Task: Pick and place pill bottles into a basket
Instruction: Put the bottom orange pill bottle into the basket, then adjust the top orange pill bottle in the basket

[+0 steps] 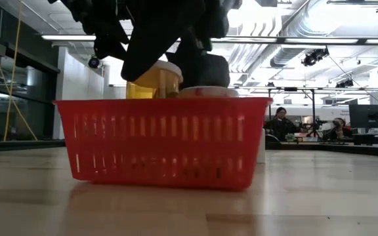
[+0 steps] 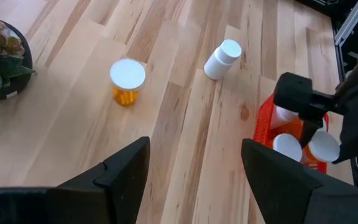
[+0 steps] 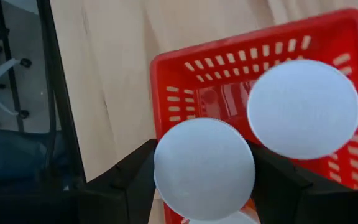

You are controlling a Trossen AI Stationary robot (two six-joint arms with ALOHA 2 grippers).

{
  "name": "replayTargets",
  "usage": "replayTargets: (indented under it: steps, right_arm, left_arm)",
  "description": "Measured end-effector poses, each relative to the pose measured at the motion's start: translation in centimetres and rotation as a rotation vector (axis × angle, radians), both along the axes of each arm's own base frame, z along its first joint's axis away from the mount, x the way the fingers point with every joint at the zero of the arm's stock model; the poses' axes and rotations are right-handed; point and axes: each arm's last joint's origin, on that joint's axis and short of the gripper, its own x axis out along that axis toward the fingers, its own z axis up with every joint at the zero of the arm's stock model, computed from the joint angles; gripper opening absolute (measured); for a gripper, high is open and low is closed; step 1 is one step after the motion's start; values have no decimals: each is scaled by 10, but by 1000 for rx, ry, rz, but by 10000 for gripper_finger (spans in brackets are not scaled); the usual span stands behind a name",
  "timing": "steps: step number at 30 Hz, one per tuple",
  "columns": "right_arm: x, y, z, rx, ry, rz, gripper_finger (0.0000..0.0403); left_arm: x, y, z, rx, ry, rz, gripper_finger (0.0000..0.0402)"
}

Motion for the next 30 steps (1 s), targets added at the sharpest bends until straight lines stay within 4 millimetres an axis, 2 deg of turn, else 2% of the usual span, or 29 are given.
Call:
replayTargets:
  steps: [12,23,30]
  right_arm:
    - [-7,6,-3,-13,58,-12,208]
    - [-4,3,-2,13,45,16,248]
    - [-6,1,-2,33,73,30,261]
  left_arm:
    - [-1,0,-1,-1,16,-5,287]
    - [-1,0,-1,0,16,-6,287]
    - [-1,0,-1,2,16,-8,287]
